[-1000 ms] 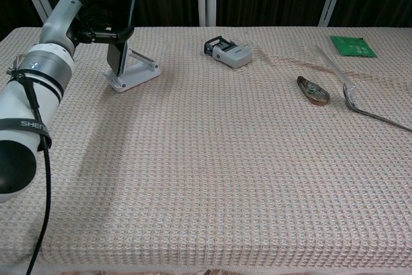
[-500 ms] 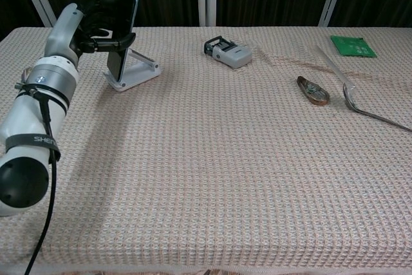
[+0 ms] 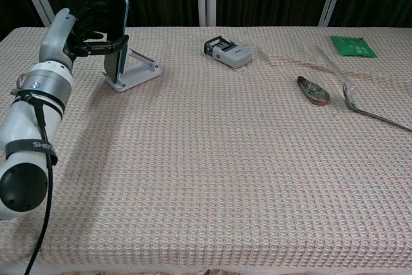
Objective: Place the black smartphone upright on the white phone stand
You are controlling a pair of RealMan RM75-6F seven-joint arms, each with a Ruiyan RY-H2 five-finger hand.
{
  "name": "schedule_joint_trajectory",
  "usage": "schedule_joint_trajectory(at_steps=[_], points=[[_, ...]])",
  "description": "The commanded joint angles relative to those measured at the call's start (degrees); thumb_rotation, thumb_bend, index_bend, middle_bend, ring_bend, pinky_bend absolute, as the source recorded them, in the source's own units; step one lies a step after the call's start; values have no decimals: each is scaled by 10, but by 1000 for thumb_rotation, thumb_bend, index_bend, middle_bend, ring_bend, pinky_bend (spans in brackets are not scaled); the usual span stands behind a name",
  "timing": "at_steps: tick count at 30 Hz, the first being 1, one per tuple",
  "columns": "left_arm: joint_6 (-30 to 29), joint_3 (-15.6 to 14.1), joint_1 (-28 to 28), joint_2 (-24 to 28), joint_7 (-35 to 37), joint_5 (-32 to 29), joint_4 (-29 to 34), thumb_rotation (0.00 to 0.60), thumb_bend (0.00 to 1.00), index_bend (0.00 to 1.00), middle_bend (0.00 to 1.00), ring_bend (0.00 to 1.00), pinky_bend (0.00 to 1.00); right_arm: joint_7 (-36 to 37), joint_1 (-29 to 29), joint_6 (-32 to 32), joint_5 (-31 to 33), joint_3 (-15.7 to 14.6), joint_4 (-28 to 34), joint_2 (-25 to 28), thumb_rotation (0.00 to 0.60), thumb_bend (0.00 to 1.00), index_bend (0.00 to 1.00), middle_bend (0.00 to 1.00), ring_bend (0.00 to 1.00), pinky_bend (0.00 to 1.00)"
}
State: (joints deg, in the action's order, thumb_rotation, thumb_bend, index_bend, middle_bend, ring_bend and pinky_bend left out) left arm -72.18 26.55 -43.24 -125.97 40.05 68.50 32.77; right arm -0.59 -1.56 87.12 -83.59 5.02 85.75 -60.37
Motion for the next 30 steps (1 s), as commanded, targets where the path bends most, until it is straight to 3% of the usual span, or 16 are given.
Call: schedule_joint_trajectory(at_steps=[1,17,24,30], points=[[1,0,0,-2,5,1,-4,600,333,504,644,283,213,-1,0,0,0,0,1,0,600,270,0,0,0,0],[8,1,-3,-10,27,3,-17,600,333,489,626,283,213,-8,0,-2,3,1,7,2,600,268,0,0,0,0],[16,-2,-4,-13,33,4,-26,600,333,388,479,278,213,-5,0,-4,5,0,3,0,600,270,0,0,0,0],[15,-4,-7,-16,37,7,-36,600,333,385,451,271,213,-2,2,-4,6,0,0,0,600,269,0,0,0,0]])
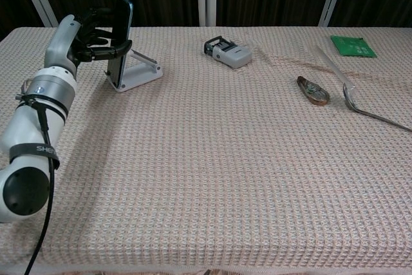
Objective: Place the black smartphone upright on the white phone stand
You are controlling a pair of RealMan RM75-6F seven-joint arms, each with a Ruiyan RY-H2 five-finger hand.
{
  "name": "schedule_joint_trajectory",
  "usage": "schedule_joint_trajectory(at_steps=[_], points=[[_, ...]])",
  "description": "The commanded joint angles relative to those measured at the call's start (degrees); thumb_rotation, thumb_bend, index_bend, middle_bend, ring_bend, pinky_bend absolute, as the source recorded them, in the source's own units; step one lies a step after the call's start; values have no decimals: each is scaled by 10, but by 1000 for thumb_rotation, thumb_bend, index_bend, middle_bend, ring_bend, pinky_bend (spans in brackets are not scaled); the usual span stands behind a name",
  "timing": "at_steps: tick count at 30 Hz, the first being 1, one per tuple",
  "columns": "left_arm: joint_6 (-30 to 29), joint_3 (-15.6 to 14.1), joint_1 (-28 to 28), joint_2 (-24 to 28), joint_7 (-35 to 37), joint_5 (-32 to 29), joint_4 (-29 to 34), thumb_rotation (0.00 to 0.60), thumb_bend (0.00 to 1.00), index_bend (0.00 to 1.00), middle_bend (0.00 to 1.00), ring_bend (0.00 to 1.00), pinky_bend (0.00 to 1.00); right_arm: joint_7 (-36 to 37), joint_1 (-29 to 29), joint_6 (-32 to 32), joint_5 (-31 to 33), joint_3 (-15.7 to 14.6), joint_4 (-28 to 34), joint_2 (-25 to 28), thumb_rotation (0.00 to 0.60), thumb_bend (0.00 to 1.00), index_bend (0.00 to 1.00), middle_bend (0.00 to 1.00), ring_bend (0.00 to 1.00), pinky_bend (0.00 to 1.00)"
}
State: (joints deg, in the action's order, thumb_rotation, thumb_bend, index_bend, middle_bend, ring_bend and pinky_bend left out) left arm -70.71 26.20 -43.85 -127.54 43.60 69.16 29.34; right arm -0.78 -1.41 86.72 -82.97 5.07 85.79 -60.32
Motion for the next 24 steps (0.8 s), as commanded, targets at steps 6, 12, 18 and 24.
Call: schedule_joint_trajectory(at_steps=[6,12,18,24], points=[[1,-1,-2,-1,4,1,-5,600,333,384,426,261,213,1,0,-3,0,-1,-1,0,600,270,0,0,0,0],[1,2,-7,-1,5,1,-12,600,333,385,426,261,214,1,0,-3,1,0,-1,0,600,270,0,0,0,0],[3,3,-13,-1,13,2,-19,600,333,385,425,254,215,-1,0,-5,3,0,0,1,600,270,0,0,0,0],[13,-4,-9,-2,22,4,-20,600,333,366,331,247,215,-3,-1,-8,5,0,0,0,600,269,0,0,0,0]])
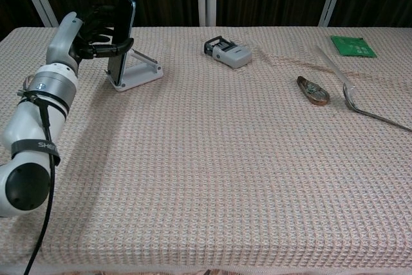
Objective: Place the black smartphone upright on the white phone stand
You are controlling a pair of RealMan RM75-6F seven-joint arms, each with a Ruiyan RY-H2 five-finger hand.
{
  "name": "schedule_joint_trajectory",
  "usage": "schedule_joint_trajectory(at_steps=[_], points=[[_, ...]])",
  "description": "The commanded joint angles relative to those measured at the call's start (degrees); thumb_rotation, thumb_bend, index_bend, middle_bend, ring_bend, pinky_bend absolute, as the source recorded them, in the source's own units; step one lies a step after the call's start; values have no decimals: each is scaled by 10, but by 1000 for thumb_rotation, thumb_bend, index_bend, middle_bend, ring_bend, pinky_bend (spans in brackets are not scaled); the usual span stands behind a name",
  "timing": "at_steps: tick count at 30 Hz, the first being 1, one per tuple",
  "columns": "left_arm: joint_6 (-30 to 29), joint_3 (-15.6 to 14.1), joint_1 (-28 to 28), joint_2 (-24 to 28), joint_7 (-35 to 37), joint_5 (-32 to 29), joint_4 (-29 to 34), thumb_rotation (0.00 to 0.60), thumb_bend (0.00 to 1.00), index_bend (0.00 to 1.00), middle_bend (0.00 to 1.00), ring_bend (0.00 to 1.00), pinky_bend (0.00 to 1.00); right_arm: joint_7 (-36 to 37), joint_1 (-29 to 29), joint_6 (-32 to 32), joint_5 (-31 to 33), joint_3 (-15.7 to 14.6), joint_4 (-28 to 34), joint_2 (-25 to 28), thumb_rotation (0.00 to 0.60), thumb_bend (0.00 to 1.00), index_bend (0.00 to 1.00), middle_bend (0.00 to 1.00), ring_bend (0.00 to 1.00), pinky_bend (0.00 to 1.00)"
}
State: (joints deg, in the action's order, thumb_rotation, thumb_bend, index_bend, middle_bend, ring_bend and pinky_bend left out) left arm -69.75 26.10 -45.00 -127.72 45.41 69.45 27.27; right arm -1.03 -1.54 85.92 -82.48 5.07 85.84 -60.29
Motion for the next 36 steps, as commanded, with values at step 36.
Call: schedule_joint_trajectory(at_steps=[36], points=[[-87,-54,30,47,4,63,28,600,311,33,0,67,207,3,2,14,-5,6,3,2,600,271,0,0,0,0]])
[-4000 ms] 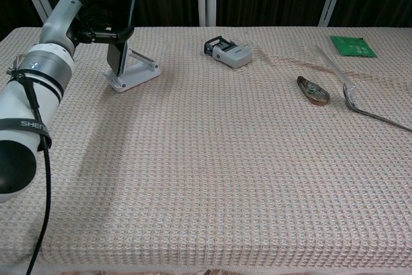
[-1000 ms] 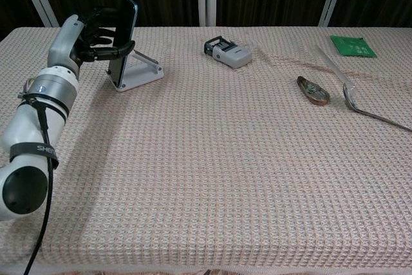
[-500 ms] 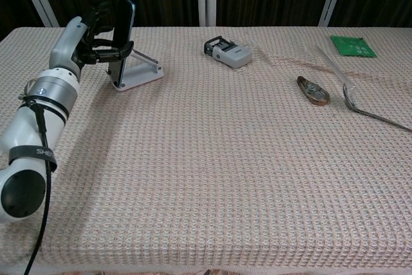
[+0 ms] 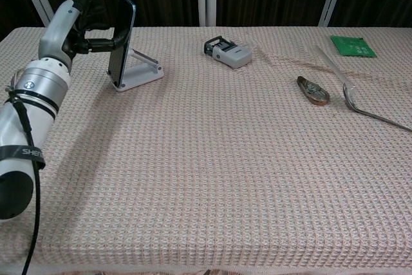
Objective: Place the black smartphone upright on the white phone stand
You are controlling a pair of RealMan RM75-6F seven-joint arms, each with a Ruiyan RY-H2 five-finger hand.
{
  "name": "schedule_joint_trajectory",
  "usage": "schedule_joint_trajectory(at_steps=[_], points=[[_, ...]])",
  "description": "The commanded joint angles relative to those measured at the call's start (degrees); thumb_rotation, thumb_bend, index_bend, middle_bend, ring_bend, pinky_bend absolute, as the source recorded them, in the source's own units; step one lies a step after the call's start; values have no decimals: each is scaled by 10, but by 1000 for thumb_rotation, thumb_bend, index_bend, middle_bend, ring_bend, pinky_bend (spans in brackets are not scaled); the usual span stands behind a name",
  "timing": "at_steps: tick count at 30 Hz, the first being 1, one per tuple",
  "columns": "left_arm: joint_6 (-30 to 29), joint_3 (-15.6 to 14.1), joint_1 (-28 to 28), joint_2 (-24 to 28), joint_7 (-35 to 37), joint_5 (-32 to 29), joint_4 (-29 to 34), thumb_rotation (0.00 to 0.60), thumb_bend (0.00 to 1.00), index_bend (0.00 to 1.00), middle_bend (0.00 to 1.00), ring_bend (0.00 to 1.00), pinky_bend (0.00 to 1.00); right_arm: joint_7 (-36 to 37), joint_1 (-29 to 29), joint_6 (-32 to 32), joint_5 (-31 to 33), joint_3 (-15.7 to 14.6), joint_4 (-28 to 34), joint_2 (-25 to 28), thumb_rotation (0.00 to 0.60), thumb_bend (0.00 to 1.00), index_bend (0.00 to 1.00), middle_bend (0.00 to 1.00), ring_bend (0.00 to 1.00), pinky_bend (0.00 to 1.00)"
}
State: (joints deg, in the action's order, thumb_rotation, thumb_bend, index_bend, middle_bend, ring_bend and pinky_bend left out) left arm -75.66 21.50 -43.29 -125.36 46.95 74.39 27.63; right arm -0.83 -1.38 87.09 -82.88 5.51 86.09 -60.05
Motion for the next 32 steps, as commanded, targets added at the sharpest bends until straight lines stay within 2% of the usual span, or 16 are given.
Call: schedule_joint_trajectory(at_steps=[1,4,7,10,13,15,17,18,22,27,32], points=[[-43,-14,22,39,-23,21,39,600,308,33,0,62,207,2,0,5,-2,3,0,0,600,271,0,0,0,0],[-69,-37,48,92,-67,42,91,600,263,34,0,48,206,5,0,10,-3,5,-2,2,600,271,0,0,0,0],[-87,-78,89,189,-141,73,189,600,186,40,37,48,206,8,1,16,-7,7,-3,4,600,272,0,0,0,0],[-91,-120,133,308,-243,95,311,600,150,49,51,48,206,10,1,21,-11,8,-6,4,600,270,0,0,0,0],[-65,-158,171,432,-345,90,447,600,99,99,56,49,206,8,-1,21,-15,7,-9,4,600,268,0,0,0,0],[-42,-180,192,506,-405,74,535,549,78,108,74,49,207,5,-2,19,-20,4,-12,3,600,268,0,0,0,0],[-46,-197,217,551,-454,62,590,457,69,108,80,49,207,-2,-5,14,-28,-2,-16,1,600,264,0,0,0,0],[-53,-204,227,562,-470,61,604,410,68,108,79,49,207,-5,-6,12,-31,-4,-18,0,600,259,0,0,0,0],[-91,-225,272,573,-511,60,627,348,69,107,76,49,207,-19,-11,5,-44,-12,-23,-9,600,246,0,0,0,0],[-132,-249,326,567,-523,67,611,342,70,107,62,49,207,-35,-19,-4,-55,-18,-21,-20,600,247,0,0,0,0],[-154,-254,359,563,-501,73,581,344,81,107,60,49,207,-40,-28,-15,-57,-19,-22,-28,600,247,0,0,0,0]])
